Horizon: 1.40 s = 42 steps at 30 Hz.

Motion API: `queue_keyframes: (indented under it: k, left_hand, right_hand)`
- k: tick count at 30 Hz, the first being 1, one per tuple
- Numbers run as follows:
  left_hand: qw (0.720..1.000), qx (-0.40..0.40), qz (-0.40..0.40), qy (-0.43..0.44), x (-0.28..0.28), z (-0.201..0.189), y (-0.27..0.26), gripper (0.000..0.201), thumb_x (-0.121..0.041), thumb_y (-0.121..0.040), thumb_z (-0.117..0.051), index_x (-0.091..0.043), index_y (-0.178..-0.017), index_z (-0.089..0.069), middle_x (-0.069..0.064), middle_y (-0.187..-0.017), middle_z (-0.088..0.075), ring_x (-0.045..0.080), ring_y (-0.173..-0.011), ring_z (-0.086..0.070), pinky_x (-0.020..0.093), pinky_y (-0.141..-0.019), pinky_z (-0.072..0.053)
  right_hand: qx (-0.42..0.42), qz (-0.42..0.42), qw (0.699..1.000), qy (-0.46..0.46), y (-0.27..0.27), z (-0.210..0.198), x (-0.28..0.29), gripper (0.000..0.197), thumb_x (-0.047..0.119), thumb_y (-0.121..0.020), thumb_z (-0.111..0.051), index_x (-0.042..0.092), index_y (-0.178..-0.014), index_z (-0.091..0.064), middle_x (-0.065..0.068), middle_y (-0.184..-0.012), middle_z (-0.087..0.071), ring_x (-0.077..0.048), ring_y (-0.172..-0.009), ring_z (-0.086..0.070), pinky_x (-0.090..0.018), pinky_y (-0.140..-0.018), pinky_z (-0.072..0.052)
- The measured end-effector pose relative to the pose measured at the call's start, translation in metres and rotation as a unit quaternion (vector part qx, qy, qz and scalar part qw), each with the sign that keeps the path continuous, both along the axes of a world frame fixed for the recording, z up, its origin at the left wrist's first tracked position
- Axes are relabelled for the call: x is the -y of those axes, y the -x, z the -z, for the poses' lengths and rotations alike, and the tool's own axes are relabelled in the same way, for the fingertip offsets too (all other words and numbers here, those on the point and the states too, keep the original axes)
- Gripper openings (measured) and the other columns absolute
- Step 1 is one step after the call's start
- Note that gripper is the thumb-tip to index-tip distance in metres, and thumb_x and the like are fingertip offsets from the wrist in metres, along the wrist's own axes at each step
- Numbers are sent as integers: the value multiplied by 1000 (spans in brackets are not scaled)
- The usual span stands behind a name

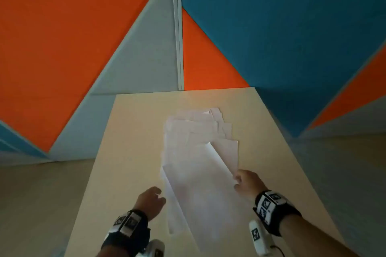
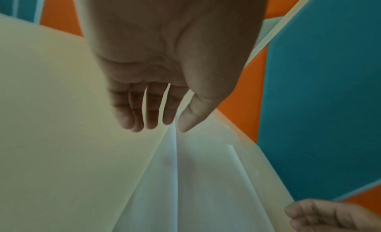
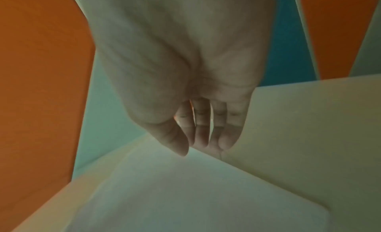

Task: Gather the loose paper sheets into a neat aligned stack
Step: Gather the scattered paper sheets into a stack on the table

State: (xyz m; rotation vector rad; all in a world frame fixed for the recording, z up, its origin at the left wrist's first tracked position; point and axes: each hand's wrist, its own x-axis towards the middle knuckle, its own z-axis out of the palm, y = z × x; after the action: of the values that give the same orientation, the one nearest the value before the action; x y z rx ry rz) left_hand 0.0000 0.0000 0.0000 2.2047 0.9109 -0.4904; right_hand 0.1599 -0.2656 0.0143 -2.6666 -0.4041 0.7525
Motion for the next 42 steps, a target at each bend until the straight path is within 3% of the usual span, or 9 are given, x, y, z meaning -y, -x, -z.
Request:
queue_keyframes:
  k: [3,9,12,15,22,25,30,36,42]
  left_hand:
    - [999,-22,-43,19,7,13,-18,45,-23,-91,-53,-8,-133,-52,10,-136,-58,25,-127,-53,22,-99,-38]
    - [988,-12,-141,61,17,28,-36,49,-16,-86,-56,-6,-134,-51,15,-117,-69,30,-111,-63,29,-95,-45]
    - [983,6,-168,76,16,30,-39,45,-12,-83,-58,-10,-128,-57,9,-96,-70,30,-101,-65,30,-90,-47]
    - [984,33,-157,77,12,27,-45,41,-9,-83,-58,-12,-124,-60,3,-89,-66,23,-85,-61,21,-73,-46]
    - [982,109,-136,70,-2,14,-75,33,-1,-84,-58,-18,-111,-65,-1,-85,-67,17,-75,-62,13,-60,-45]
    - [987,89,-121,51,-8,15,-86,34,-7,-86,-56,-13,-118,-65,5,-98,-70,22,-89,-63,19,-78,-44]
    - [998,27,-41,47,-12,17,-92,47,-19,-89,-56,-13,-135,-55,8,-140,-55,24,-126,-54,29,-107,-37]
    - [998,-38,37,-14,-18,21,-101,58,-27,-90,-51,-17,-145,-40,10,-155,-30,30,-142,-32,37,-117,-26]
    - [1000,-18,21,10,-22,21,-118,57,-25,-88,-55,-16,-143,-45,11,-153,-35,30,-139,-36,36,-116,-29]
  right_hand:
    - [6,-9,999,47,-20,15,-9,27,21,-84,-59,21,-71,-35,1,-82,-44,-18,-82,-44,-27,-61,-34]
    - [-44,19,997,57,-35,35,-26,28,24,-76,-65,12,-98,-53,-7,-101,-64,-29,-95,-65,-29,-69,-47]
    - [-61,15,997,54,-41,35,-30,12,17,-74,-67,16,-71,-55,-5,-82,-68,-27,-82,-70,-29,-64,-52]
    - [-74,35,996,46,-48,35,-32,33,17,-72,-72,17,-51,-47,-4,-64,-64,-25,-65,-71,-35,-66,-60]
    - [-93,120,988,-14,-55,34,-40,13,16,-78,-73,6,-71,-67,-15,-81,-76,-21,-57,-74,-33,-61,-63]
    - [-97,158,982,-28,-58,33,-42,12,15,-80,-73,4,-79,-67,-14,-82,-74,-20,-57,-73,-24,-51,-58]
    - [-85,168,982,-35,-59,33,-33,9,16,-83,-69,8,-84,-65,-7,-80,-71,-21,-66,-69,-26,-59,-56]
    - [-59,196,978,31,-81,30,-21,16,15,-86,-54,2,-88,-62,-17,-96,-67,-33,-91,-64,-30,-74,-49]
    - [-85,212,973,-35,-88,31,-45,21,9,-75,-51,15,-58,-39,-2,-64,-48,-26,-69,-55,-34,-66,-55]
